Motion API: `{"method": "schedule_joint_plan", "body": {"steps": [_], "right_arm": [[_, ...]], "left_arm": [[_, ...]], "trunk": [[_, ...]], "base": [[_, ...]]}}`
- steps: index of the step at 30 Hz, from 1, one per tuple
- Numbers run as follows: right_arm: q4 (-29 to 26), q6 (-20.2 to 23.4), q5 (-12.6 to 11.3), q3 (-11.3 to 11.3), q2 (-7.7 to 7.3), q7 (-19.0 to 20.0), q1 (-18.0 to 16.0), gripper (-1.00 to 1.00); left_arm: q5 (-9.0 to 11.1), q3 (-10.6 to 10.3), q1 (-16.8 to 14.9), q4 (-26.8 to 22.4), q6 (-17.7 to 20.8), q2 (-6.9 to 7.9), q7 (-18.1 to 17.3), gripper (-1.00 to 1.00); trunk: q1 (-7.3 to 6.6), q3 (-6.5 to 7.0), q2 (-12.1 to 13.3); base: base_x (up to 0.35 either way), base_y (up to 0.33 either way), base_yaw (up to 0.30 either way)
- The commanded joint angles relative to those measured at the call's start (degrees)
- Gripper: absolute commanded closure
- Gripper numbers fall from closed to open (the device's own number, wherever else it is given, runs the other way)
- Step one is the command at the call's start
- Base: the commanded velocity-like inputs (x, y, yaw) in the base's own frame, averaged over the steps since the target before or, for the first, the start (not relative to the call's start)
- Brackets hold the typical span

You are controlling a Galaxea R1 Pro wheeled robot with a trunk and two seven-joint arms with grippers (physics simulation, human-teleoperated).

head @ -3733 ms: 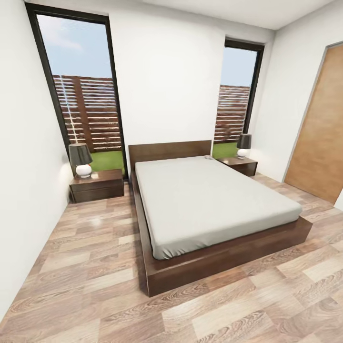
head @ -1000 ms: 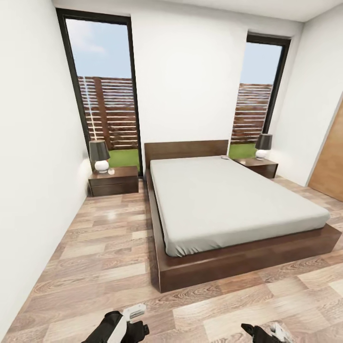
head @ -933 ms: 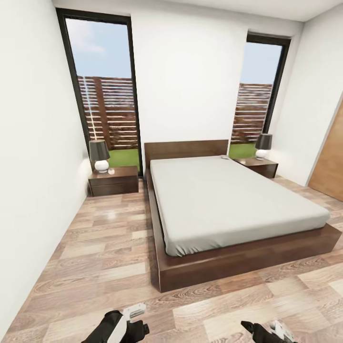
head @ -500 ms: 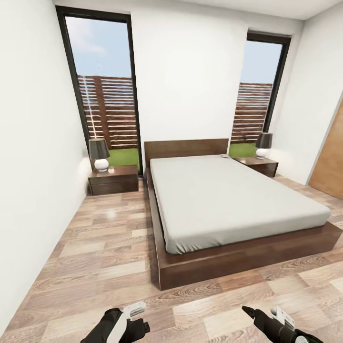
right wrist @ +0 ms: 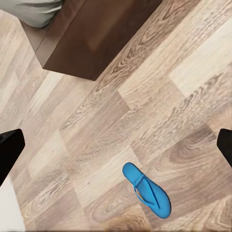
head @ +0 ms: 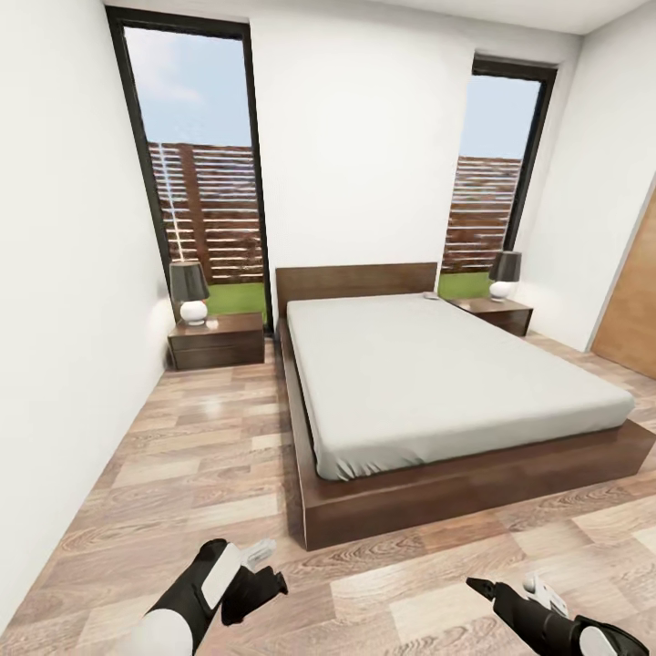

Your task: In the bedroom, move the book from the bed onto either nightstand, and place the two sandals side by side next to the bed.

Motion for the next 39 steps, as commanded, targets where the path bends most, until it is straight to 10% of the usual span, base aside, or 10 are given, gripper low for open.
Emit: {"method": "schedule_joint_plan", "body": {"steps": [1, 11, 39], "right_arm": [[-0.05, 0.51, 0.0, -0.15, -0.06, 0.45, -0.04, -1.0], [-0.16, 1.24, -0.16, -0.54, -0.45, 4.86, -0.04, -1.0], [-0.15, 1.11, -0.43, -7.65, -0.35, 13.51, -0.06, -1.0]], "left_arm": [[0.76, 0.29, -0.86, -0.09, 1.21, -0.08, 1.68, -1.0], [2.88, 0.44, -9.04, 0.39, 8.59, -0.34, 9.06, -1.0], [6.39, 0.41, -10.24, 4.87, 8.35, -0.97, 14.43, -1.0]], "trunk": [[0.22, -0.25, -0.45], [2.42, -2.05, -4.46], [8.57, -7.07, -15.69]], "base": [[0.0, 0.0, 0.0], [0.0, 0.0, 0.0], [0.0, 0.0, 0.0]]}}
